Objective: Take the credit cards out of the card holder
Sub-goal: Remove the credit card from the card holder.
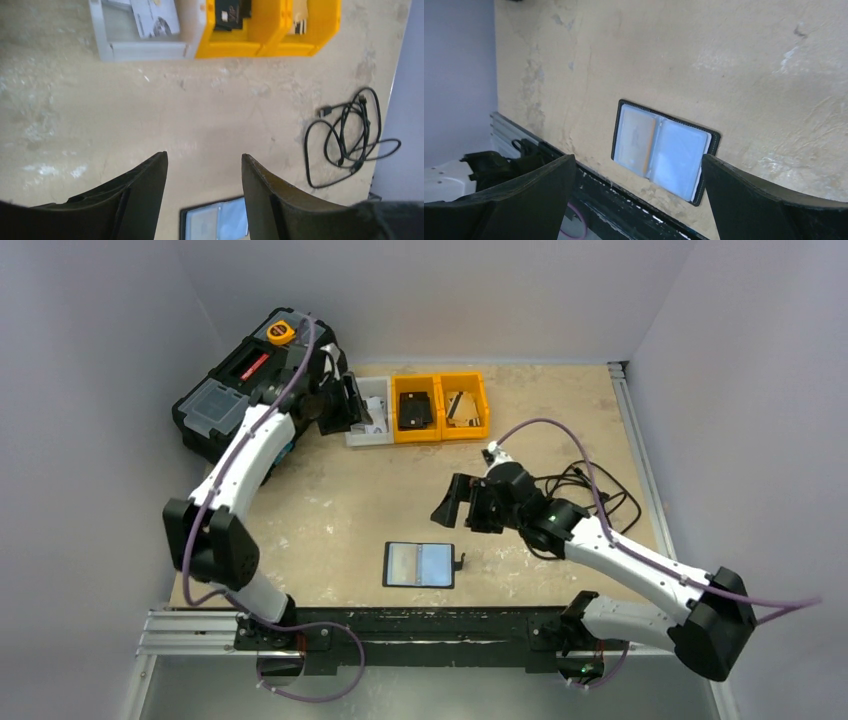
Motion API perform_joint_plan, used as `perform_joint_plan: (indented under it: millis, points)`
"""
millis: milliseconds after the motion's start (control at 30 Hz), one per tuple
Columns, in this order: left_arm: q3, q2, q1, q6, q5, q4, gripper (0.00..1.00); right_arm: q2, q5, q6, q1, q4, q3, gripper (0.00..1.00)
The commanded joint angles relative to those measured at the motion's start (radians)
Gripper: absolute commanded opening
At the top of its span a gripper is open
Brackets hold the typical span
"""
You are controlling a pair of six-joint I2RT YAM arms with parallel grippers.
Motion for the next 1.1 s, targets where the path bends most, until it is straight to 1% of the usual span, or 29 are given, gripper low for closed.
perform_joint_plan:
  millis: [0,133,200,333,433,600,833,1067]
  points:
    - [-0.211,-0.203,-0.059,-0.052,0.011,0.007,0.56,0.098,0.099,0.014,0.112,0.080,0.024,0.99]
    - [-0.427,-0.350,-0.096,-0.094,0.009,0.021,0.55,0.216,0.172,0.042,0.218,0.091,0.057,0.99]
    - [-0.528,-0.407,-0.109,-0.106,0.006,0.017,0.55,0.269,0.208,0.059,0.263,0.086,0.079,0.96]
    - [-0.655,-0.491,-0.119,-0.119,0.023,0.016,0.54,0.373,0.233,0.090,0.329,0.088,0.127,0.83]
    - [-0.727,-0.551,-0.119,-0.122,0.029,0.016,0.54,0.442,0.274,0.107,0.374,0.054,0.185,0.74]
    - [-0.799,-0.627,-0.120,-0.121,0.057,0.015,0.54,0.548,0.299,0.135,0.411,0.004,0.251,0.58]
    - [-0.832,-0.660,-0.119,-0.108,0.084,0.017,0.53,0.637,0.329,0.147,0.423,-0.065,0.316,0.54]
    - [-0.836,-0.648,-0.120,-0.104,0.097,0.031,0.52,0.705,0.332,0.138,0.423,-0.107,0.355,0.54]
